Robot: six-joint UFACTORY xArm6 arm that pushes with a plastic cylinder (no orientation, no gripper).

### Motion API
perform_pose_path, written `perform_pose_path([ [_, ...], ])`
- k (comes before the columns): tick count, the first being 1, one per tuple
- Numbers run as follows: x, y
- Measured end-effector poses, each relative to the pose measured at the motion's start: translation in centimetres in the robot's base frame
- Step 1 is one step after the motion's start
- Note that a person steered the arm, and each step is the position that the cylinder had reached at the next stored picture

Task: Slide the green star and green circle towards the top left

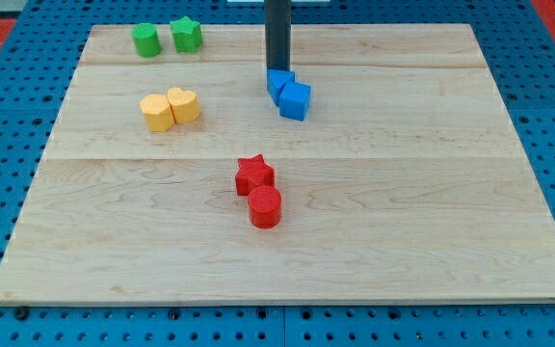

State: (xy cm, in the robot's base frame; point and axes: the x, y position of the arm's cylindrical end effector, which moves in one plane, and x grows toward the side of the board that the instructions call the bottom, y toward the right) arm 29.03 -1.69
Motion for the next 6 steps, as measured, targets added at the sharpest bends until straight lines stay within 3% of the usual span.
perform_pose_path([
  [1, -3.5, -3.6],
  [2, -9.6, -3.4],
  [5, -6.2, -14.4],
  [6, -5.5, -12.1],
])
